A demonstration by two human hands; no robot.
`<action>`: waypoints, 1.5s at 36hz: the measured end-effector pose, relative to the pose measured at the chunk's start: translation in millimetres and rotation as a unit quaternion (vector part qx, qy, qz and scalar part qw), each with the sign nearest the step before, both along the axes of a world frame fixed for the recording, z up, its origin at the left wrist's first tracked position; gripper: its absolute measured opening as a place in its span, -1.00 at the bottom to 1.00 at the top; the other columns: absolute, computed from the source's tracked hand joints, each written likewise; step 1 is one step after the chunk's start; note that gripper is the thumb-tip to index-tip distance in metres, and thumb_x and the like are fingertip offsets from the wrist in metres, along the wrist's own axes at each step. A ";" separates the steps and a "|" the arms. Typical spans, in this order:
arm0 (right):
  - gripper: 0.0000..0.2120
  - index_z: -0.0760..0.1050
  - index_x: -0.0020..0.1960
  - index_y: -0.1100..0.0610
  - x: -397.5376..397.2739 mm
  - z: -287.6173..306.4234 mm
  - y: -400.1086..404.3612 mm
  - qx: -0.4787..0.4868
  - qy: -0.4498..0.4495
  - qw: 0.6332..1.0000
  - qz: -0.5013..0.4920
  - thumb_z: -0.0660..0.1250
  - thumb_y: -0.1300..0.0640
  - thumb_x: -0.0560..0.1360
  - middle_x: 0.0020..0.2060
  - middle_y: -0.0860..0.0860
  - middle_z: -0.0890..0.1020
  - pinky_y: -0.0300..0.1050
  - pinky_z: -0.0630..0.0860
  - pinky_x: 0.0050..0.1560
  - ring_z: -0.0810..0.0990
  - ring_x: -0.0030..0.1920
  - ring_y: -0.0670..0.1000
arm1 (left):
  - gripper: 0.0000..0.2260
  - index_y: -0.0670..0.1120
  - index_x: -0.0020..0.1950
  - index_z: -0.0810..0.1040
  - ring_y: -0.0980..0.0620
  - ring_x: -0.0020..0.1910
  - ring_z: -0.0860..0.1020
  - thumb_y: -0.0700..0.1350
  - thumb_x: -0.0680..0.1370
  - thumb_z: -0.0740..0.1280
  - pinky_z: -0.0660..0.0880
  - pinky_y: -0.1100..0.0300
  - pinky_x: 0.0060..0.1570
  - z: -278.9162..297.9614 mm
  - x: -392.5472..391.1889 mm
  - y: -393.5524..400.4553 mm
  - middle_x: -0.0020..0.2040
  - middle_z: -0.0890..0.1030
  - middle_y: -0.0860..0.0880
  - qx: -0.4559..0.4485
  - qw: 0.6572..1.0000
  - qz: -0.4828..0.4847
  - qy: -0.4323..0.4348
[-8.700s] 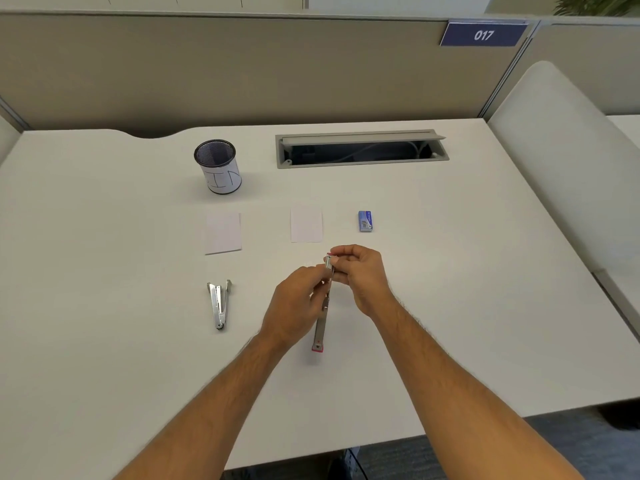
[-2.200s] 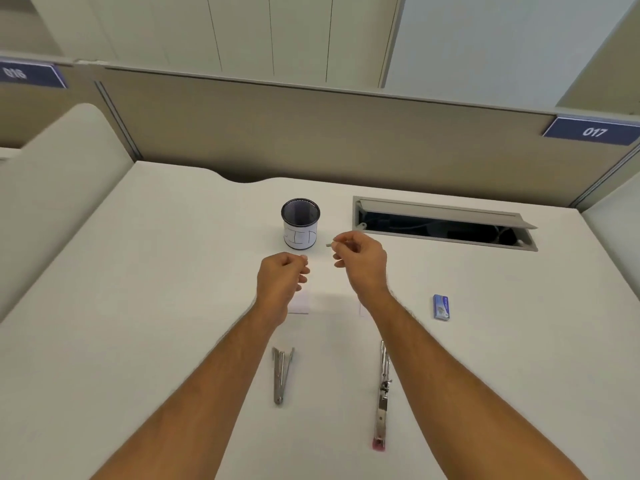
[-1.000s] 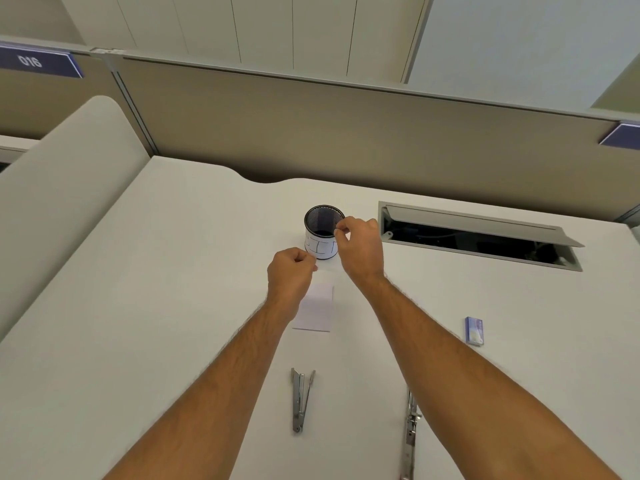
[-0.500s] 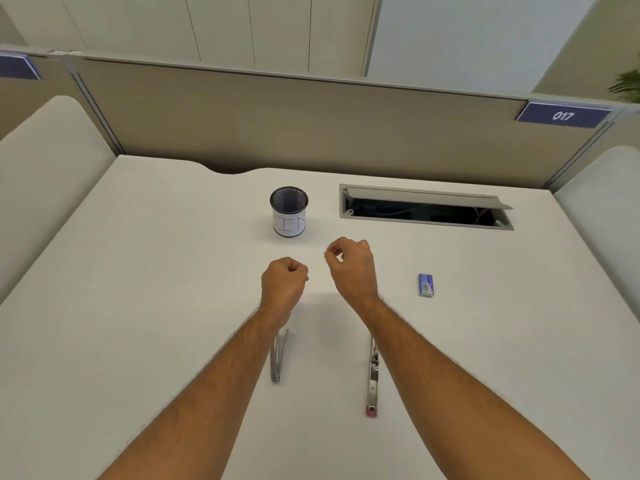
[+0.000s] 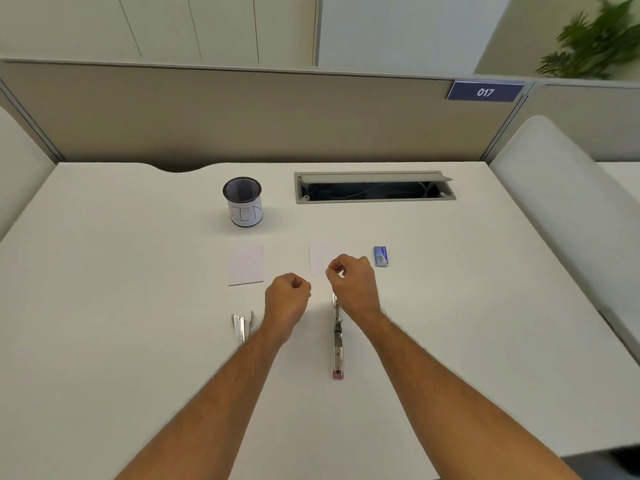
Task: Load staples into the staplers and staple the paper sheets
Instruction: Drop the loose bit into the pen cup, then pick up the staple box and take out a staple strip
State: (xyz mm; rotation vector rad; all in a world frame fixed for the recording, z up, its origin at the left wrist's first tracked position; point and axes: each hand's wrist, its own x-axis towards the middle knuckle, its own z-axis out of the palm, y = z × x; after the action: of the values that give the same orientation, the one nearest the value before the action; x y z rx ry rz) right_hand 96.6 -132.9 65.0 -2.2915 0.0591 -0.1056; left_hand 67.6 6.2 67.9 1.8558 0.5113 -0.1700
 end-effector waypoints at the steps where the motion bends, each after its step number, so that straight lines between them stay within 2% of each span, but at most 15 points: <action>1: -0.88 0.65 0.00 0.12 -3.0 0.2 -2.0 0.005 0.000 1.000 -0.007 0.33 0.17 0.58 -0.11 -0.04 0.68 -0.41 0.33 -0.17 0.47 0.06 -0.07 | -0.88 -0.11 -0.09 0.64 0.06 -0.23 0.59 -0.17 0.58 0.31 0.45 0.27 -0.38 -0.4 -1.2 -1.6 -0.17 0.70 -0.01 0.002 1.000 -0.008 -0.001; 8: -0.89 0.65 -0.04 0.14 -22.5 5.3 -8.3 0.024 -0.010 0.998 -0.060 0.34 0.21 0.55 -0.15 -0.04 0.68 -0.41 0.34 -0.18 0.50 0.03 -0.05 | -0.87 -0.17 -0.04 0.64 -0.02 -0.13 0.61 -0.18 0.58 0.30 0.47 0.23 -0.30 2.3 -5.7 -9.0 -0.09 0.70 -0.08 0.024 0.998 -0.064 -0.016; 15: -0.90 0.64 -0.07 0.10 -43.5 2.8 -9.5 0.025 0.001 0.995 -0.099 0.35 0.20 0.55 -0.17 -0.06 0.66 -0.41 0.35 -0.20 0.48 0.02 -0.07 | -0.87 -0.17 0.00 0.63 0.03 -0.18 0.56 -0.19 0.59 0.30 0.45 0.25 -0.32 0.3 -13.9 -9.1 -0.09 0.67 -0.05 0.049 0.993 -0.107 -0.025; 17: -0.90 0.64 -0.08 0.11 -47.0 0.5 -11.3 0.024 0.013 0.994 -0.104 0.34 0.20 0.54 -0.21 -0.09 0.65 -0.36 0.38 -0.18 0.50 0.00 -0.03 | -0.88 -0.16 -0.01 0.63 0.04 -0.19 0.55 -0.20 0.59 0.29 0.45 0.24 -0.34 -1.7 -15.3 -9.9 -0.10 0.66 -0.04 0.056 0.992 -0.112 -0.021; 20: -0.91 0.64 -0.10 0.14 -45.9 -4.2 -15.8 0.022 0.057 0.993 -0.103 0.36 0.21 0.52 -0.24 -0.07 0.66 -0.16 0.54 -0.13 0.60 -0.08 0.01 | -0.88 -0.16 -0.01 0.63 0.01 -0.16 0.56 -0.24 0.56 0.29 0.44 0.24 -0.33 -5.7 -13.7 -11.1 -0.10 0.66 -0.03 0.061 0.991 -0.115 -0.023; 25: -0.85 0.63 -0.11 0.13 -40.5 -15.9 -27.3 0.000 0.112 0.989 -0.097 0.29 0.26 0.52 -0.21 -0.04 0.68 -0.24 0.50 -0.24 0.64 -0.17 0.00 | -0.77 -0.07 0.06 0.64 0.03 -0.21 0.54 -0.32 0.50 0.31 0.42 0.28 -0.35 -20.0 -17.9 -13.5 -0.08 0.62 -0.02 0.084 0.977 -0.195 -0.011; 28: -0.84 0.64 -0.05 0.13 -36.9 -23.1 -33.0 -0.003 0.130 0.988 -0.079 0.29 0.27 0.54 -0.17 -0.03 0.69 -0.23 0.52 -0.19 0.64 -0.14 -0.01 | -0.80 -0.02 0.08 0.64 0.04 -0.12 0.55 -0.22 0.48 0.45 0.47 0.27 -0.16 -31.4 -21.7 -18.9 -0.05 0.60 0.02 0.110 0.964 -0.243 -0.006; 30: -0.83 0.65 -0.02 0.14 -31.2 -26.3 -38.6 -0.009 0.136 0.988 -0.066 0.29 0.28 0.55 -0.14 -0.01 0.70 -0.20 0.55 -0.12 0.65 -0.11 0.00 | -0.80 -0.01 0.07 0.63 0.05 -0.12 0.55 -0.19 0.47 0.47 0.47 0.27 -0.14 -37.1 -20.4 -23.7 -0.05 0.60 0.03 0.112 0.966 -0.234 -0.003; 34: -0.80 0.66 0.02 0.17 -13.6 -29.7 -56.1 -0.014 0.134 0.988 -0.079 0.26 0.30 0.55 -0.07 0.04 0.72 -0.11 0.59 -0.03 0.66 -0.03 0.05 | -0.82 0.01 0.01 0.60 0.08 -0.18 0.53 -0.25 0.51 0.37 0.44 0.36 -0.26 -43.8 -19.0 -31.8 -0.05 0.63 0.00 0.103 0.973 -0.205 0.003; 37: -0.79 0.64 0.10 0.16 3.6 -29.5 -71.0 -0.009 0.124 0.986 -0.114 0.27 0.28 0.56 0.04 0.07 0.71 -0.14 0.53 -0.02 0.65 0.03 0.08 | -0.73 -0.04 0.07 0.63 0.04 -0.13 0.55 -0.32 0.55 0.22 0.45 0.34 -0.21 -45.7 -17.8 -35.1 -0.04 0.63 0.01 0.118 0.973 -0.197 -0.006; 42: -0.76 0.60 0.20 0.17 39.4 -31.3 -91.3 -0.037 0.109 0.987 -0.116 0.28 0.24 0.56 0.12 0.16 0.61 -0.02 0.57 0.03 0.61 0.12 0.18 | -0.63 -0.05 0.05 0.63 0.09 -0.10 0.54 -0.39 0.51 0.13 0.35 0.52 -0.29 -43.0 -6.2 -40.4 -0.09 0.58 0.10 0.128 0.977 -0.169 -0.009; 46: -0.73 0.56 0.29 0.11 59.9 -40.4 -100.8 -0.135 0.113 0.982 -0.069 0.26 0.15 0.61 0.17 0.20 0.45 -0.02 0.48 -0.08 0.41 0.25 0.24 | -0.60 -0.11 0.05 0.65 0.02 0.01 0.57 -0.43 0.47 0.12 0.46 0.30 -0.06 -37.0 9.6 -41.0 0.00 0.61 0.02 0.160 0.972 -0.169 -0.017; 51: -0.69 0.57 0.34 0.07 72.5 -48.9 -108.4 -0.195 0.133 0.972 0.001 0.20 0.11 0.65 0.23 0.20 0.44 0.02 0.53 0.12 0.36 0.26 0.23 | -0.59 -0.12 0.08 0.65 0.04 -0.01 0.54 -0.45 0.46 0.13 0.40 0.39 -0.24 -28.5 28.3 -41.5 0.01 0.59 0.03 0.165 0.976 -0.140 -0.009; 52: -0.70 0.58 0.32 0.08 74.2 -49.5 -109.6 -0.200 0.127 0.972 0.007 0.20 0.12 0.65 0.24 0.19 0.45 0.02 0.54 0.11 0.36 0.27 0.21 | -0.60 -0.13 0.08 0.65 0.04 -0.01 0.54 -0.45 0.46 0.14 0.39 0.41 -0.23 -26.1 31.9 -43.6 0.01 0.60 0.02 0.161 0.978 -0.132 -0.012; 54: -0.72 0.59 0.26 0.12 75.8 -49.3 -109.9 -0.222 0.115 0.968 0.012 0.17 0.15 0.67 0.20 0.16 0.47 -0.03 0.53 -0.03 0.38 0.27 0.18 | -0.63 -0.15 0.08 0.65 0.04 -0.04 0.53 -0.44 0.47 0.16 0.40 0.38 -0.20 -21.7 36.6 -47.8 -0.02 0.61 0.02 0.152 0.981 -0.117 -0.019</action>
State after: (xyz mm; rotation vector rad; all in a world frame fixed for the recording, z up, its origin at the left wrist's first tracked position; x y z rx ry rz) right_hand 172.4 -242.8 15.7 -2.7428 0.1407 0.1797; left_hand 104.2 -41.6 46.2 2.2129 0.3032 -0.2224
